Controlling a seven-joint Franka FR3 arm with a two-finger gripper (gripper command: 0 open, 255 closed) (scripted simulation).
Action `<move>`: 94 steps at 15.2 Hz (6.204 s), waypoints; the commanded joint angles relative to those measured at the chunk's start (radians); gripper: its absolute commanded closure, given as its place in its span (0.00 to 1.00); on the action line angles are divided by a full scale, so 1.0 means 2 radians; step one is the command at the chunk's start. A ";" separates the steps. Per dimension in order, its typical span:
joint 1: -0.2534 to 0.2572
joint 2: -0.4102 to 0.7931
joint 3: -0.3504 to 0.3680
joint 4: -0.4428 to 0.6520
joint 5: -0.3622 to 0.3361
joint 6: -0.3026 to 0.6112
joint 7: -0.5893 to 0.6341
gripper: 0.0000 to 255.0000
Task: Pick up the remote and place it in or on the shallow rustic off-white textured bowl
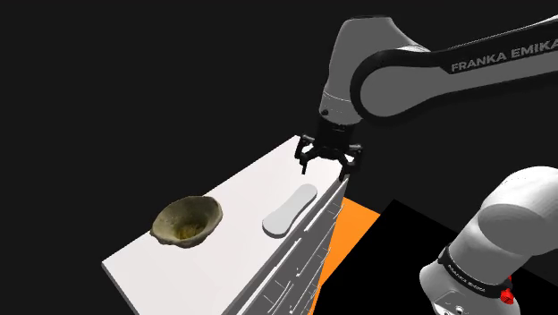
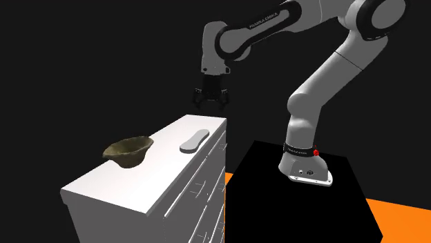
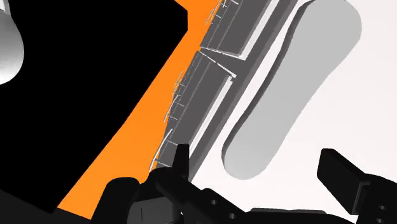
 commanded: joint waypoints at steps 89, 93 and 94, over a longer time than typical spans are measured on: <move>0.168 0.637 0.166 0.678 -0.449 -0.206 0.609 1.00; 0.159 0.638 0.165 0.649 -0.451 -0.179 0.614 1.00; 0.157 0.638 0.165 0.642 -0.452 -0.173 0.615 1.00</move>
